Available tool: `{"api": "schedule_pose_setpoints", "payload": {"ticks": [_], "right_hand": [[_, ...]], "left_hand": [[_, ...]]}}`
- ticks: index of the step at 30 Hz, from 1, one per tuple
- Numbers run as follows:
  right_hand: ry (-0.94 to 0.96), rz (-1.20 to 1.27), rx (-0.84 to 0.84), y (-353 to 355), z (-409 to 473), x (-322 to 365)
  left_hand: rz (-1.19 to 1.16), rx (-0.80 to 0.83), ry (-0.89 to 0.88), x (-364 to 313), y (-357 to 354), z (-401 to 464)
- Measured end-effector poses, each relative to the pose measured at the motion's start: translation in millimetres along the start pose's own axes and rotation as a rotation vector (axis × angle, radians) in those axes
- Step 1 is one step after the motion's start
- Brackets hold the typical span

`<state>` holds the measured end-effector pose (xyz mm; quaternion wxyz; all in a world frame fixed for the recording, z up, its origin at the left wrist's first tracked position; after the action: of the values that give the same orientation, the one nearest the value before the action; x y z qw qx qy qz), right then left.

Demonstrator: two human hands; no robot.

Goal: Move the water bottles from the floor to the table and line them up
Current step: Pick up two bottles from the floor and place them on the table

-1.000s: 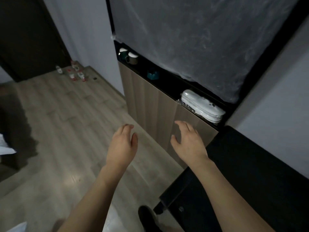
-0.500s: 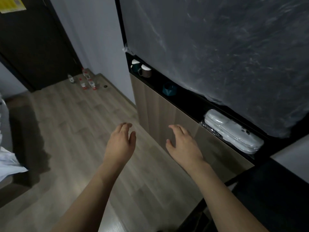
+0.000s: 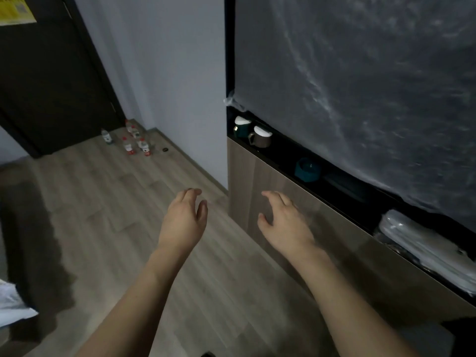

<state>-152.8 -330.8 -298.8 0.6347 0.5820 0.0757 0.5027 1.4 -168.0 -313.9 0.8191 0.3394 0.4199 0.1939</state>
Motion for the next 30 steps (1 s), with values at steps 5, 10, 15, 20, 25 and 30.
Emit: {"api": "schedule_pose_setpoints", "payload": {"ticks": [5,10,15,20,25,30], "right_hand": [[0.037,0.006,0.004,-43,37,67],[0.069,0.007,0.032,-89,80,114],[0.090,0.024,0.053,-149,134,156],[0.106,0.051,0.042,-218,210,193],[0.099,0.068,0.072,-276,290,239],[0.141,0.082,0.060,-322,362,297]], "left_hand": [[-0.014,-0.027,0.015,60,26,59],[-0.013,-0.038,0.041,114,33,106],[-0.001,-0.045,0.062,172,32,166],[0.039,-0.060,0.059,231,22,261],[0.072,-0.025,0.041,283,24,350],[0.067,-0.076,0.087,338,36,434]]}}
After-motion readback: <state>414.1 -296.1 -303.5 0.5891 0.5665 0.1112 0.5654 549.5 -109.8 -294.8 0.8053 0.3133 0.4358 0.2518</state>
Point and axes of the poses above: each hand's wrist, its own z-axis towards the middle knuckle, its own y-axis out of the back of the hand, x = y × z, the point moved 6 cm from there along z, towards the middle knuckle, and after that the axes turned 14 degrees about -x, right-handed, at the moved point
